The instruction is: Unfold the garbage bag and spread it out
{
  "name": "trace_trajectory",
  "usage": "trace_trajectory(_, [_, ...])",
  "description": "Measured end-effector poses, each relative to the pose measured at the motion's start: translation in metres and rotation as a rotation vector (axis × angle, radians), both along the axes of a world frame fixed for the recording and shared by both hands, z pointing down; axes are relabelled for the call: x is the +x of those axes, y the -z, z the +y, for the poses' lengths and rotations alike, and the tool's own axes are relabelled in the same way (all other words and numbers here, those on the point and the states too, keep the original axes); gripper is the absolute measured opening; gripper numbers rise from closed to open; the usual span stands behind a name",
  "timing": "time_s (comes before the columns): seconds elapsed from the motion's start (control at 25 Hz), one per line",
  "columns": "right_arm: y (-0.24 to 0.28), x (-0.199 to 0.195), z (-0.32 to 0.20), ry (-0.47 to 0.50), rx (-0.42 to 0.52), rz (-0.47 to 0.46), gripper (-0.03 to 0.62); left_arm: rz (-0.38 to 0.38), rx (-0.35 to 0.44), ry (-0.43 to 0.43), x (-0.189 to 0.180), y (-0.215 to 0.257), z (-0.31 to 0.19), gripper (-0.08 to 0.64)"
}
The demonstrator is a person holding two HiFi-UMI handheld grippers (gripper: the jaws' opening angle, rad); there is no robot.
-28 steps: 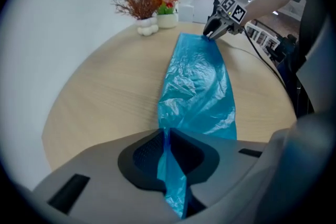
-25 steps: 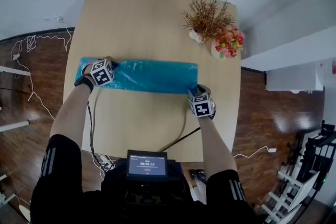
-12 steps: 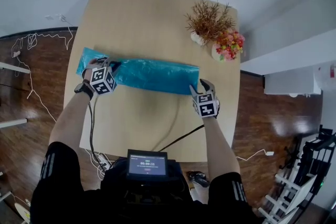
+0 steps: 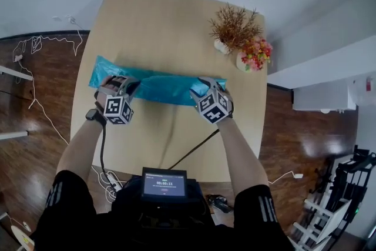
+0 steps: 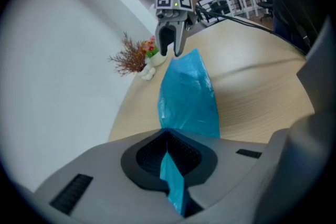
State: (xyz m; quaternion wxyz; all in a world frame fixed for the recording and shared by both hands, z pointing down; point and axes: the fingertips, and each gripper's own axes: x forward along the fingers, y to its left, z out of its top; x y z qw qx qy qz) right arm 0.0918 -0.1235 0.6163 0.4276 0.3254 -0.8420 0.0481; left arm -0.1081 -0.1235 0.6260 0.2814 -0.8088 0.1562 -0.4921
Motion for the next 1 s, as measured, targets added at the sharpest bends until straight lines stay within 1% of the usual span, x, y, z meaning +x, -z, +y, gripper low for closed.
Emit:
trace_trajectory(0.12, [-0.012, -0.02, -0.005, 0.098, -0.014, 0.065, 0.235, -0.008, 0.049, -0.042, 0.003, 0.005, 0.014, 0.0])
trace_trajectory(0.2, [-0.02, -0.029, -0.007, 0.15, -0.045, 0.108, 0.235, -0.01, 0.068, -0.062, 0.004, 0.007, 0.022, 0.0])
trace_trajectory(0.32, [-0.041, -0.034, -0.002, 0.197, -0.12, 0.179, 0.235, 0.003, 0.075, -0.071, 0.004, 0.009, 0.033, 0.0])
trace_trajectory(0.4, [-0.055, -0.029, 0.003, 0.206, -0.156, 0.23, 0.227, 0.015, 0.075, -0.068, 0.003, 0.01, 0.038, 0.0])
trace_trajectory(0.44, [-0.058, -0.027, 0.004, 0.204, -0.161, 0.244, 0.187, 0.02, 0.074, -0.064, 0.003, 0.009, 0.04, 0.0])
trace_trajectory(0.48, [-0.059, -0.026, 0.005, 0.199, -0.159, 0.247, 0.131, 0.026, 0.07, -0.058, 0.002, 0.009, 0.041, 0.0])
trace_trajectory(0.56, [-0.056, -0.026, 0.006, 0.192, -0.136, 0.241, 0.052, 0.047, 0.051, -0.036, -0.002, 0.007, 0.041, 0.0])
trace_trajectory(0.64, [-0.049, -0.027, 0.007, 0.19, -0.107, 0.233, 0.018, 0.078, 0.024, -0.01, -0.005, 0.007, 0.041, 0.003])
trace_trajectory(0.68, [-0.045, -0.027, 0.007, 0.19, -0.092, 0.231, 0.018, 0.092, 0.012, 0.004, -0.006, 0.008, 0.041, 0.013])
trace_trajectory(0.72, [-0.04, -0.028, 0.008, 0.189, -0.077, 0.229, 0.018, 0.107, 0.001, 0.017, -0.007, 0.01, 0.04, 0.04])
trace_trajectory(0.8, [-0.03, -0.027, 0.009, 0.189, -0.041, 0.232, 0.017, 0.136, -0.02, 0.046, -0.011, 0.018, 0.037, 0.143])
trace_trajectory(0.88, [-0.019, -0.028, 0.012, 0.194, -0.007, 0.238, 0.017, 0.161, -0.031, 0.085, -0.019, 0.032, 0.031, 0.19])
trace_trajectory(0.96, [-0.01, -0.031, 0.018, 0.202, 0.023, 0.245, 0.017, 0.165, -0.04, 0.124, -0.03, 0.046, 0.025, 0.227])
trace_trajectory(1.0, [-0.006, -0.032, 0.021, 0.206, 0.037, 0.249, 0.017, 0.148, -0.048, 0.129, -0.037, 0.048, 0.024, 0.253])
